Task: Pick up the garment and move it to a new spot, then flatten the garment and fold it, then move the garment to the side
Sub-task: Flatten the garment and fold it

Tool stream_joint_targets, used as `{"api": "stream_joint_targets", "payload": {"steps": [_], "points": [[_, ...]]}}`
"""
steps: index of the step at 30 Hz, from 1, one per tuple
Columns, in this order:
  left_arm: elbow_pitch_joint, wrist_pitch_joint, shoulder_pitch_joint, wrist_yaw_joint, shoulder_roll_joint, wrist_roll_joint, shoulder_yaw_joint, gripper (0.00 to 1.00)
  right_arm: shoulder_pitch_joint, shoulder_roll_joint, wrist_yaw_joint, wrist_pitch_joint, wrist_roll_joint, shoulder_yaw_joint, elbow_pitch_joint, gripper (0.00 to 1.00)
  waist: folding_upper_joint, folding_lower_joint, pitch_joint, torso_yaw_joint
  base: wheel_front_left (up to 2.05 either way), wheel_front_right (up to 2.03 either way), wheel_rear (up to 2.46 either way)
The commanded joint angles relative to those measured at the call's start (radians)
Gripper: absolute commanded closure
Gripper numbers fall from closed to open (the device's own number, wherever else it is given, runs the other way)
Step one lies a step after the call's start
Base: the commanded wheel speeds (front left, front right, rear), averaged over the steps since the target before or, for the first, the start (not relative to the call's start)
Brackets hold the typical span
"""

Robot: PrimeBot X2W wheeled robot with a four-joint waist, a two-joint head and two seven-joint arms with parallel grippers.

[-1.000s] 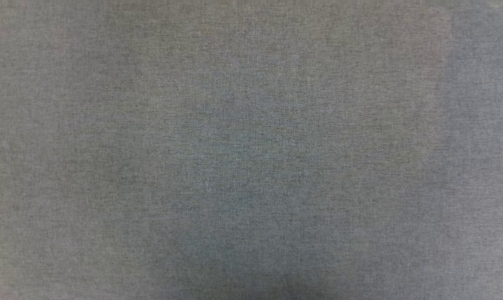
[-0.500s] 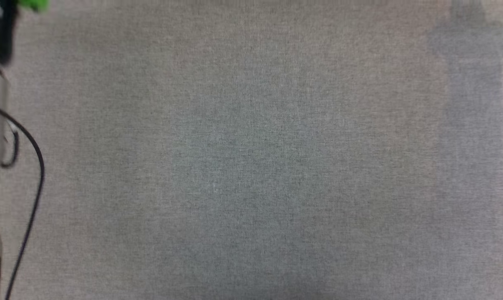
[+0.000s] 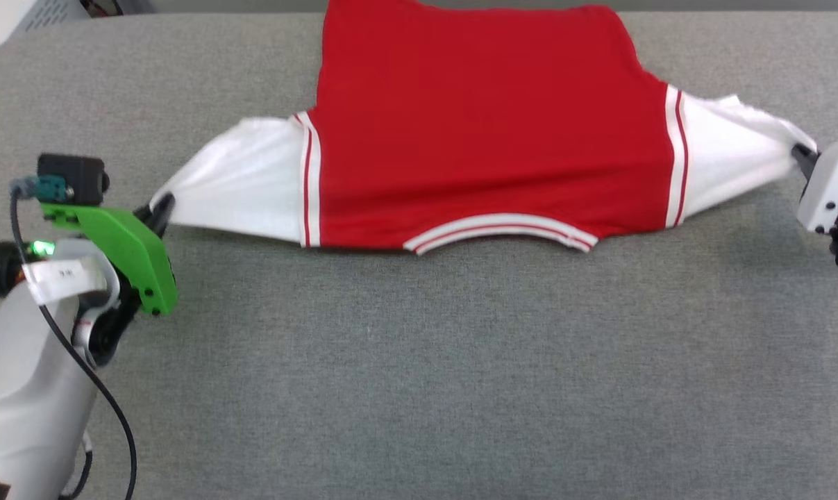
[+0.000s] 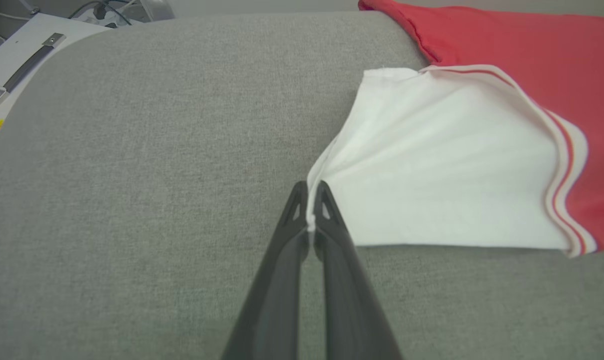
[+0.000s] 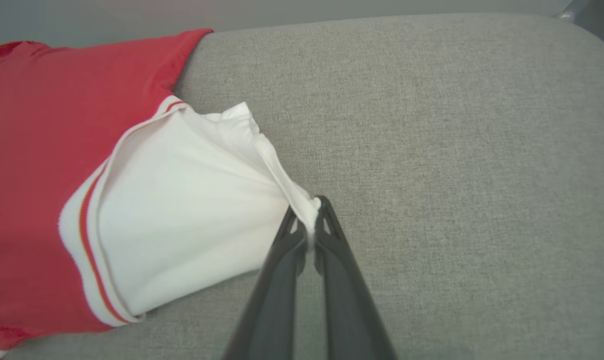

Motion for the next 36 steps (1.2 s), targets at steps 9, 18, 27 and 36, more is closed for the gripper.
{"api": "stream_joint_targets", "payload": {"steps": [9,18,27,36], "points": [[-0.181,0.141,0.265,0.073,0.09,-0.07,-0.002,1.0,0.22,-0.076,-0.003,0.078,0.125,-0.009,-0.056,1.0,0.012,0.0001,-0.177,0.008,0.0,0.0,0.0],[-0.409,0.2,0.497,0.141,0.162,-0.1,-0.016,1.0,0.459,-0.134,-0.003,0.208,0.255,-0.025,-0.208,1.0,0.012,0.0001,-0.253,0.005,0.0,0.0,0.0],[-0.597,0.249,0.707,0.217,0.193,-0.174,-0.014,1.0,0.718,-0.161,-0.003,0.367,0.298,-0.129,-0.371,1.0,0.012,0.0001,-0.296,0.005,0.0,0.0,0.0],[-0.714,0.275,0.725,0.233,0.191,-0.172,-0.037,1.0,0.78,-0.107,-0.003,0.495,0.253,-0.256,-0.526,0.0,0.012,0.0001,-0.26,0.022,0.0,0.0,0.0]]}}
